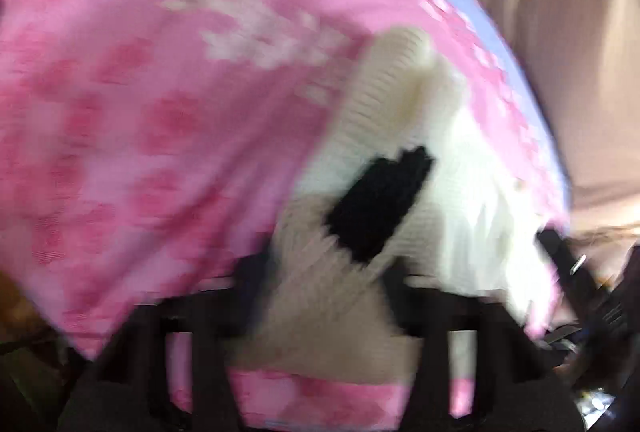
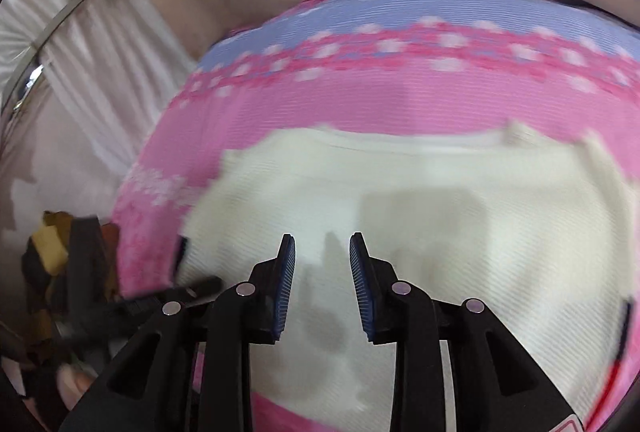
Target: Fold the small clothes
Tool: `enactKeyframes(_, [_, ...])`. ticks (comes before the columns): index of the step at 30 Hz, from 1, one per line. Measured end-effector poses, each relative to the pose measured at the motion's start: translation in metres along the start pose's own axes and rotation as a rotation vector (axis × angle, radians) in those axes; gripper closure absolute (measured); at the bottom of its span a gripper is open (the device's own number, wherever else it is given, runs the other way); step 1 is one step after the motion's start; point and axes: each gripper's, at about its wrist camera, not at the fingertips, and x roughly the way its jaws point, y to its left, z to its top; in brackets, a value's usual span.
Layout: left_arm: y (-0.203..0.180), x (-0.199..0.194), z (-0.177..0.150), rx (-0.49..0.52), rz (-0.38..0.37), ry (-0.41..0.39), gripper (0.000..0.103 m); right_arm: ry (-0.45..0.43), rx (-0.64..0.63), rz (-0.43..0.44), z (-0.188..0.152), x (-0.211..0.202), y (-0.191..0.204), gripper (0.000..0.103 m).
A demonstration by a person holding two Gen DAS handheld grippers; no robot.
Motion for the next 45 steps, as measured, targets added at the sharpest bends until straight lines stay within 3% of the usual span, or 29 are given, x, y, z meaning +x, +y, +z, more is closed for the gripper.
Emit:
enactKeyframes(5, [-0.008, -0.028, 0.001, -0.096, -0.145, -0.028, 0.085, 0.025, 0.049, -0.082, -0.043, -0.015, -0.045, 0.074])
enactKeyframes(8, [-0.055, -0.065, -0.007, 0.008, -0.218, -0.084, 0.086, 0.108, -0.047, -0.156, -0.059, 0.016, -0.053, 0.077])
enactKeyframes(11, [-0.119, -0.091, -0.024, 0.148, -0.300, -0.094, 0.087, 0.048, -0.168, -0.158, -0.060, 0.023, -0.049, 0.077])
enactKeyframes(14, [-0.181, -0.096, -0.049, 0.295, -0.351, -0.075, 0.092, 0.052, -0.080, -0.060, -0.050, 0.012, -0.067, 0.077])
enactKeyframes(17, [-0.232, -0.079, -0.082, 0.392, -0.395, -0.002, 0.096, -0.017, 0.095, 0.028, -0.050, -0.025, -0.103, 0.077])
enactKeyframes(19, [-0.267, -0.054, -0.106, 0.475, -0.407, 0.050, 0.096, -0.065, 0.155, 0.036, -0.058, -0.058, -0.134, 0.076])
enactKeyframes(22, [-0.293, -0.005, -0.128, 0.542, -0.311, 0.108, 0.096, -0.084, 0.221, -0.031, -0.079, -0.096, -0.181, 0.071])
enactKeyframes(24, [-0.291, 0.007, -0.133, 0.502, -0.306, 0.150, 0.096, -0.086, 0.270, -0.051, -0.094, -0.114, -0.202, 0.065])
enactKeyframes(25, [-0.293, 0.003, -0.136, 0.494, -0.305, 0.134, 0.096, -0.089, 0.288, -0.057, -0.102, -0.123, -0.210, 0.062])
enactKeyframes(28, [-0.279, -0.028, -0.130, 0.506, -0.242, -0.001, 0.091, -0.104, 0.325, -0.014, -0.106, -0.133, -0.213, 0.049])
enactKeyframes(31, [-0.248, -0.058, -0.107, 0.460, -0.197, -0.104, 0.079, -0.098, 0.340, 0.122, -0.092, -0.123, -0.193, 0.041])
enactKeyframes(33, [-0.229, -0.070, -0.093, 0.415, -0.151, -0.164, 0.069, -0.085, 0.344, 0.205, -0.077, -0.109, -0.176, 0.029])
enactKeyframes(35, [-0.204, -0.081, -0.084, 0.351, -0.106, -0.212, 0.069, -0.034, 0.347, 0.253, -0.058, -0.085, -0.161, 0.028])
enactKeyframes(38, [-0.173, -0.089, -0.082, 0.276, -0.078, -0.218, 0.068, 0.079, 0.363, 0.273, -0.037, -0.050, -0.141, 0.028])
enactKeyframes(45, [-0.137, -0.084, -0.093, 0.235, -0.046, -0.192, 0.064, 0.265, 0.258, 0.199, -0.015, -0.002, -0.091, 0.030])
